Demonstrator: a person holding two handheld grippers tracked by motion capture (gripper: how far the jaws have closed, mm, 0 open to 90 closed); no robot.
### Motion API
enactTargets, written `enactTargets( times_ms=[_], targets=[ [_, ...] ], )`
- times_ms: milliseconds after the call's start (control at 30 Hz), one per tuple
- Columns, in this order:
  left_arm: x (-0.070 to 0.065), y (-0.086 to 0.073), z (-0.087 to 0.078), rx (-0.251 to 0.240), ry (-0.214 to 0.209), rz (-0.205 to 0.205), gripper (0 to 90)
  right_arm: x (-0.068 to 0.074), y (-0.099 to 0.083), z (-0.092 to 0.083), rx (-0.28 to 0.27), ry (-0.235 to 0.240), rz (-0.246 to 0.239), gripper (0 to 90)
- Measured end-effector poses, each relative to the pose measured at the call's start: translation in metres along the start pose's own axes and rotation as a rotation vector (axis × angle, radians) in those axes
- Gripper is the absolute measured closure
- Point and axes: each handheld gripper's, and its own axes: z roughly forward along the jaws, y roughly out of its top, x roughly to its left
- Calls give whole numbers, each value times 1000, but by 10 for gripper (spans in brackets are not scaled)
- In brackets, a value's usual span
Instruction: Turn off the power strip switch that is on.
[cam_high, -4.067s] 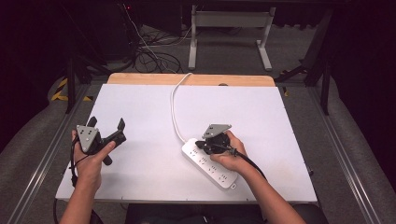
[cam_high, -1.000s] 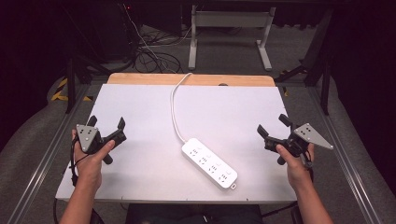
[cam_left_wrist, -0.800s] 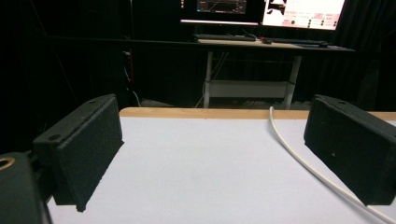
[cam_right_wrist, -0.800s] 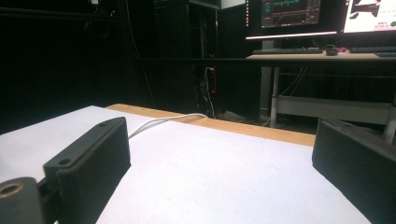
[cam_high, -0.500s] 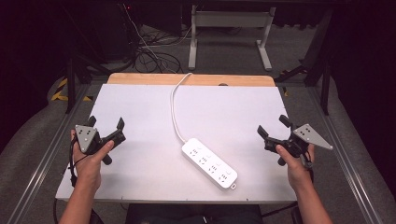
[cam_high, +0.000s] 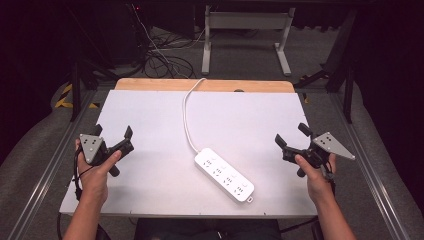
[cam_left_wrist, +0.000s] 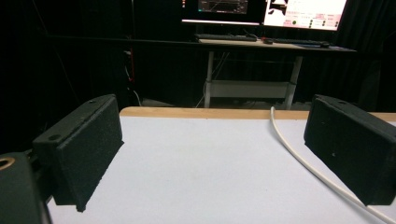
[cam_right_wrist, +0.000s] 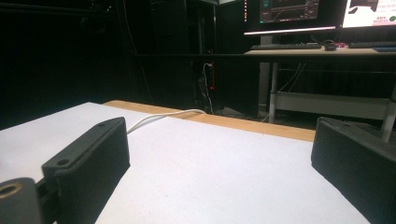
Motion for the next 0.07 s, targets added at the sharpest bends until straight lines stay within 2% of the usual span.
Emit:
enactTargets(
  times_ms=[67],
  targets=[
    [0,0,0,-1,2,-2,50,0,0,0,-3,3,-2,48]
  ],
)
